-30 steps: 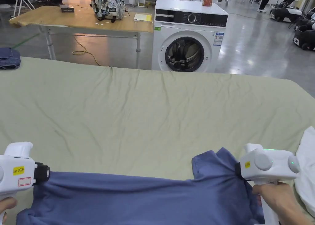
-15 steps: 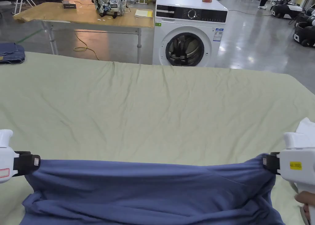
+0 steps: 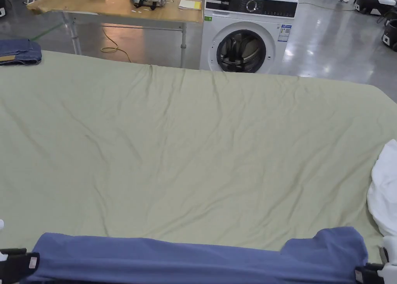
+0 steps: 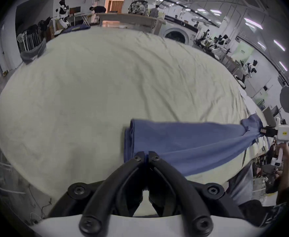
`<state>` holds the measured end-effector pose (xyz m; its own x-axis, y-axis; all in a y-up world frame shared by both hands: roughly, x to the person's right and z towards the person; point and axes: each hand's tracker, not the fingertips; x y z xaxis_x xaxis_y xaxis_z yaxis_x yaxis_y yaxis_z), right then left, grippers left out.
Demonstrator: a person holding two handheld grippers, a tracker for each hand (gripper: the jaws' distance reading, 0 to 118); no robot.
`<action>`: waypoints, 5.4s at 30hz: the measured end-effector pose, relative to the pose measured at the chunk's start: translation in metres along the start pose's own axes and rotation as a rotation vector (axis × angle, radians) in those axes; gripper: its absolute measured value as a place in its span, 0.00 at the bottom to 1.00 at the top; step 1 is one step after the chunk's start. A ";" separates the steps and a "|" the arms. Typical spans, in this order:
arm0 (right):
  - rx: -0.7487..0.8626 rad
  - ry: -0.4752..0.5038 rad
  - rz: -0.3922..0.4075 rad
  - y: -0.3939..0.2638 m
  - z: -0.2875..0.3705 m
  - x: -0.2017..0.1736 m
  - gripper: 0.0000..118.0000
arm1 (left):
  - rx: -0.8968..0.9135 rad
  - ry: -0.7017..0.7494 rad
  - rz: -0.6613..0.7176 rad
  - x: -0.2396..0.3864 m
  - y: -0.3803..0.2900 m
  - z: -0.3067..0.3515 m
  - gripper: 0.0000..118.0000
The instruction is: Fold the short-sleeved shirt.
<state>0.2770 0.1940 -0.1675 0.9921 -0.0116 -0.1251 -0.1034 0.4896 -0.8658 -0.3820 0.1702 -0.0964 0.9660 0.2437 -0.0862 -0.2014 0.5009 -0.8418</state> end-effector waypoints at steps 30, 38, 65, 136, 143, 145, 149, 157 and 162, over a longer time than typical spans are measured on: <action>0.549 -0.095 -0.045 0.048 0.017 -0.074 0.34 | 0.390 0.101 -0.080 0.102 0.048 0.016 0.35; 0.828 -0.060 -0.050 0.067 0.019 -0.146 0.00 | 0.701 0.198 -0.217 0.153 0.054 0.018 0.00; 0.846 -0.011 0.056 0.079 0.001 -0.185 0.00 | 0.088 -0.448 0.366 -0.087 0.024 0.016 0.28; 0.933 -0.170 0.038 0.042 -0.001 -0.130 0.00 | -0.206 -0.517 0.279 0.176 0.045 -0.094 0.05; 0.915 -0.188 0.033 0.038 -0.001 -0.124 0.00 | -0.265 -0.398 0.243 0.198 0.032 -0.139 0.05; 0.909 -0.188 0.033 0.037 -0.002 -0.123 0.00 | -0.252 -0.390 0.220 0.197 0.035 -0.135 0.16; 0.899 -0.183 0.029 0.037 -0.003 -0.122 0.00 | -0.243 -0.476 0.199 0.196 0.043 -0.112 0.39; 0.891 -0.176 0.036 0.035 -0.003 -0.120 0.00 | -0.130 -0.546 0.148 0.183 0.053 -0.058 0.12; 0.877 -0.171 0.023 0.032 -0.006 -0.116 0.00 | -0.159 -0.504 0.186 0.183 0.045 -0.079 0.09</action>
<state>0.1584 0.2058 -0.1834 0.9948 0.1021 -0.0034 -0.1011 0.9796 -0.1735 -0.2014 0.1713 -0.1921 0.7116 0.7025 -0.0079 -0.2962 0.2898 -0.9101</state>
